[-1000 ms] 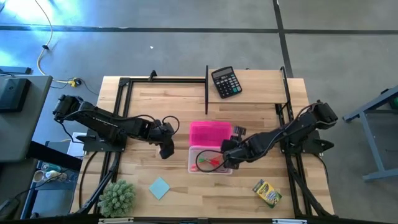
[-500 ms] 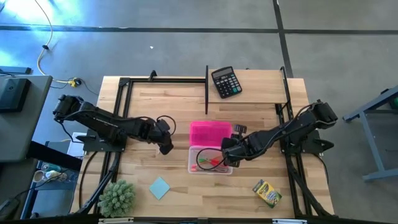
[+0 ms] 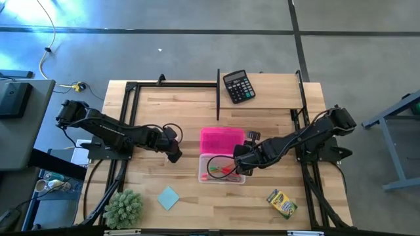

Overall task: Pack school essentials
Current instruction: Put the white pen into the supply box

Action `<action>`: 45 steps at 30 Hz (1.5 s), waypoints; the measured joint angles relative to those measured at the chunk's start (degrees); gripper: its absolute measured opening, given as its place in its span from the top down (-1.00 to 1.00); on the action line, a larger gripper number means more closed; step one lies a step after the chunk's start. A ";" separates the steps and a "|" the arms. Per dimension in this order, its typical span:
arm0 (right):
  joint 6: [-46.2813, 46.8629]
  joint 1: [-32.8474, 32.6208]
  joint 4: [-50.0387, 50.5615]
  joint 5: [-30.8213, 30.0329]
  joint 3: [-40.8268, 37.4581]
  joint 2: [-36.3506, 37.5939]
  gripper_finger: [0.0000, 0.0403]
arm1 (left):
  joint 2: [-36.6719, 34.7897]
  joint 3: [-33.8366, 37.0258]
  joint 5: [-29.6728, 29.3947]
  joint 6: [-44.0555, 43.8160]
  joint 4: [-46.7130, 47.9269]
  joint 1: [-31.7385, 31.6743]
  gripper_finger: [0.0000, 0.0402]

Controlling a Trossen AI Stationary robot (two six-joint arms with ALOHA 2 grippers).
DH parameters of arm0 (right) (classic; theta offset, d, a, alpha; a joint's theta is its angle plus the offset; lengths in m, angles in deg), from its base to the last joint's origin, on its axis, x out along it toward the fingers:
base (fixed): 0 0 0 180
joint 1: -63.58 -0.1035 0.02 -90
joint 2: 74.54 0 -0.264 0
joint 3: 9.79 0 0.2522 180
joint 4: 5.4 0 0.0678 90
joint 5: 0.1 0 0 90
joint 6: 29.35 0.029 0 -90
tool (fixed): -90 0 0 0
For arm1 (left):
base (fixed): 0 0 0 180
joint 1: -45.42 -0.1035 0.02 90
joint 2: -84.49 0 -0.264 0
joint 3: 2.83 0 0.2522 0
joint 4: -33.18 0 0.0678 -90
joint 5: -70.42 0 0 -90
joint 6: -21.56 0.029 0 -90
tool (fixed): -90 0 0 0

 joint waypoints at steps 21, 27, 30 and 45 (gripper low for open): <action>0.00 0.00 -0.23 0.11 0.00 -0.02 0.41 | 6.67 0.55 0.27 -0.44 -3.00 -1.19 0.34; 0.00 0.00 -0.26 0.25 0.00 -0.02 0.41 | 9.00 0.27 1.82 0.32 -3.10 -2.62 0.34; 0.00 0.00 -0.26 0.24 0.00 -0.02 0.41 | 9.51 0.23 2.05 0.40 -2.98 -2.93 0.34; 0.02 0.00 -0.42 0.22 0.00 -0.02 0.41 | 9.66 0.27 4.90 3.00 -3.90 -3.02 0.83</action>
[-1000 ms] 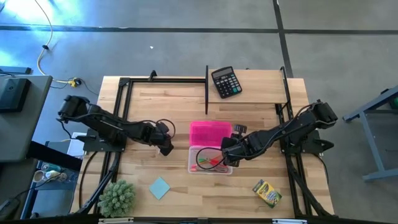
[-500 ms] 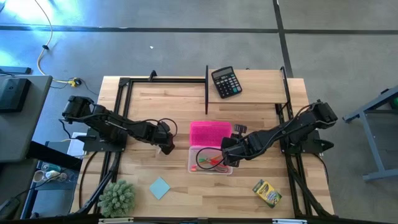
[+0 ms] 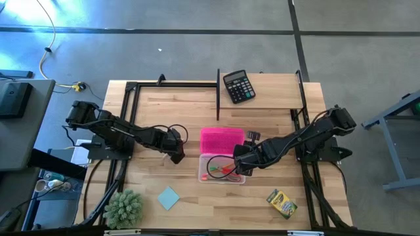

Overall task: Pack school essentials
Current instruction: Put the white pen into the supply box

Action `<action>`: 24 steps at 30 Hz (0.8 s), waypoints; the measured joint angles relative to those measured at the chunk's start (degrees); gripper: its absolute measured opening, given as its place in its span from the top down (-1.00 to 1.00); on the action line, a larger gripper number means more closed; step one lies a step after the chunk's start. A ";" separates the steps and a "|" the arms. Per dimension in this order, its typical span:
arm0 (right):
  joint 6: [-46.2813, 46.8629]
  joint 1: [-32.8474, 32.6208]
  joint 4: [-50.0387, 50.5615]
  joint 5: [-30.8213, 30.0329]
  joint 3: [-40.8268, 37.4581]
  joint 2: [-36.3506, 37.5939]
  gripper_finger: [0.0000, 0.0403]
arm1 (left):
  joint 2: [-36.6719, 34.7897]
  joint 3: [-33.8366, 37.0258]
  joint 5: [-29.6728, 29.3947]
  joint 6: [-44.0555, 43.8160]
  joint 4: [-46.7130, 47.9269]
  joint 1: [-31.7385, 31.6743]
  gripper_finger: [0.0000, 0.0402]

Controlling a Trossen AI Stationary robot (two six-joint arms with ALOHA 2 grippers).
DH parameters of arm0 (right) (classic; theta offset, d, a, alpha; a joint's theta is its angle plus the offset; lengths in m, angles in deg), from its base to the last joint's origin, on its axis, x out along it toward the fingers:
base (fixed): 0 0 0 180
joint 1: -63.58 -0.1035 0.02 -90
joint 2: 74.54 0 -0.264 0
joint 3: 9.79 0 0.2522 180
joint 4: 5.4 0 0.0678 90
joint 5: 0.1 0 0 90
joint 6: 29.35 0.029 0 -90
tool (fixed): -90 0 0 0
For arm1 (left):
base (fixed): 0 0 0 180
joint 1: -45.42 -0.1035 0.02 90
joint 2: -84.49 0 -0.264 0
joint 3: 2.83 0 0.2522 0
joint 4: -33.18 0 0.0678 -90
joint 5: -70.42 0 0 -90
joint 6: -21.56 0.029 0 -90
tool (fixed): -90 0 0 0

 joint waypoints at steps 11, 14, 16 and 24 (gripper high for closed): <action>0.00 0.00 0.02 0.00 0.00 0.00 0.41 | -0.09 0.06 -0.27 2.85 0.01 0.00 0.89; 0.00 -0.01 0.02 0.00 0.00 0.00 0.41 | -0.17 -0.01 -0.47 3.25 0.09 0.00 0.89; 0.00 0.00 0.02 -0.02 0.00 0.00 0.41 | -0.63 -0.39 -0.50 4.48 0.42 0.00 0.89; 0.02 0.00 0.02 -0.02 0.00 0.00 0.41 | -1.13 -2.94 -0.82 8.37 1.30 0.00 0.89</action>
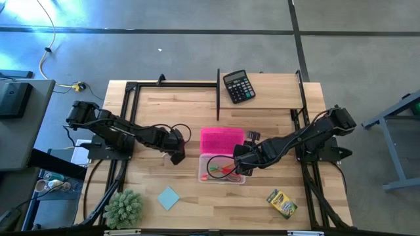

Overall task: Pack school essentials
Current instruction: Put the white pen into the supply box

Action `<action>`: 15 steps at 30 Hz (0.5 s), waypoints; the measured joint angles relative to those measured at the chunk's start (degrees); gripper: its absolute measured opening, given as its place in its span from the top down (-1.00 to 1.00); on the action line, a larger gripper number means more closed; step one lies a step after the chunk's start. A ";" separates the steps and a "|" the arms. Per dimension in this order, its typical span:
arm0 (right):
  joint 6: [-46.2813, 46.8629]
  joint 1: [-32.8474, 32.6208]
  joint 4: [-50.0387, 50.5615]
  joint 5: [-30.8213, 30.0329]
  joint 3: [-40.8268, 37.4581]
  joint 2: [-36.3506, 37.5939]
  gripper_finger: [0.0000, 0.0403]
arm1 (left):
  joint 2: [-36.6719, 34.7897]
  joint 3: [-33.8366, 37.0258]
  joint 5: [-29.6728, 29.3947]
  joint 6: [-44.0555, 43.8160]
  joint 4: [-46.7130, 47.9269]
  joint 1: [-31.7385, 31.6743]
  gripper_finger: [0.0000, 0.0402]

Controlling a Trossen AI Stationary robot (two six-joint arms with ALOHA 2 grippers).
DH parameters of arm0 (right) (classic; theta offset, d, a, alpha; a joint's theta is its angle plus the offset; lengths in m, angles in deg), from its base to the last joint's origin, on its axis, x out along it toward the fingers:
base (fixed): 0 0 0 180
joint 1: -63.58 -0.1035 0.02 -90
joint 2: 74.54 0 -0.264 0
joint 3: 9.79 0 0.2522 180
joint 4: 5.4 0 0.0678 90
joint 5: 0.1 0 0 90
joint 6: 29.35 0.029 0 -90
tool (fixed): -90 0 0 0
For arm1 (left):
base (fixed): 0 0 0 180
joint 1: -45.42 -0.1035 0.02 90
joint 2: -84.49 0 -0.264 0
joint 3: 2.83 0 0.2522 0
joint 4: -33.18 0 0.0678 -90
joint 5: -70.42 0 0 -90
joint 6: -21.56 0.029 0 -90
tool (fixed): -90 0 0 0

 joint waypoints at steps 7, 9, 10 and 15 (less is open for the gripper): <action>0.07 0.00 0.00 -0.04 0.00 0.00 0.41 | -0.08 -2.06 -0.26 2.05 0.72 0.00 0.88; 0.31 0.00 0.00 -0.77 0.00 -0.01 0.41 | -0.12 -3.32 -0.40 3.14 0.83 0.00 0.88; 0.74 -0.01 0.02 -1.48 0.00 0.00 0.41 | -0.15 -3.99 -0.49 3.81 0.78 0.00 0.88; 3.85 -0.01 0.79 -5.47 0.00 0.37 0.41 | -0.19 -8.38 -1.54 7.89 0.20 0.77 0.88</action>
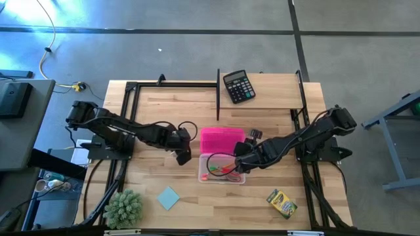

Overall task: Pack school essentials
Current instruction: Put the white pen into the supply box

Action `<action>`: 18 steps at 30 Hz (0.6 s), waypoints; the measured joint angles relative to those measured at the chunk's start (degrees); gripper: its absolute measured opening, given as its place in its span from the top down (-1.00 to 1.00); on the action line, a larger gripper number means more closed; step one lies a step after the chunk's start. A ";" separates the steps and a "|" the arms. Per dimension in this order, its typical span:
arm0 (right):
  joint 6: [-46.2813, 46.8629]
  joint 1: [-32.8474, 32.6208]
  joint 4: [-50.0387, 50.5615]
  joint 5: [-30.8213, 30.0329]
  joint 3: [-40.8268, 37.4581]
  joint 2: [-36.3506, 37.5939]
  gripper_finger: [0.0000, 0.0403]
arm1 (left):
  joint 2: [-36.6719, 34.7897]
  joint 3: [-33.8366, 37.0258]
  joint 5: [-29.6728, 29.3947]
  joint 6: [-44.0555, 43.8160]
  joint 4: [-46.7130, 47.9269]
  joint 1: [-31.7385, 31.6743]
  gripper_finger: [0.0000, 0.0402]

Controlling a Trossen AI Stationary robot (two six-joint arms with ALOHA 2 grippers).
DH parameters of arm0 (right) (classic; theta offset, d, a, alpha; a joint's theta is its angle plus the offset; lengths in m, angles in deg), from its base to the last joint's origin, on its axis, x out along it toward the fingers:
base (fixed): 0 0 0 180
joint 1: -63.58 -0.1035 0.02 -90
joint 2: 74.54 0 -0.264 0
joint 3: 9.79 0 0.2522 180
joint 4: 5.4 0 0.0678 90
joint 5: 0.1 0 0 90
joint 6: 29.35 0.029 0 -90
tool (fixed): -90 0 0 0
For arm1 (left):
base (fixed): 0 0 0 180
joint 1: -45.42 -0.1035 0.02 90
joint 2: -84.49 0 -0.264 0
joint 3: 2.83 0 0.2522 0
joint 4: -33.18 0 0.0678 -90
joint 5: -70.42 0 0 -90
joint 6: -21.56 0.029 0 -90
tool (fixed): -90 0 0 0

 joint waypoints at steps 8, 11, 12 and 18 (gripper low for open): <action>5.33 -0.01 2.94 -8.34 0.00 4.87 0.41 | -0.09 -7.67 -1.71 7.14 -4.42 3.48 0.88; 6.71 0.01 3.34 -9.85 0.00 7.15 0.41 | -0.09 -9.45 -1.71 9.58 -7.79 4.71 0.88; 6.71 0.01 3.36 -10.11 0.00 7.87 0.41 | -0.09 -9.98 -1.70 10.36 -8.81 5.00 0.88; 6.63 0.23 3.24 -10.76 0.00 10.62 0.41 | 0.35 -12.15 1.25 15.43 -16.58 5.83 0.88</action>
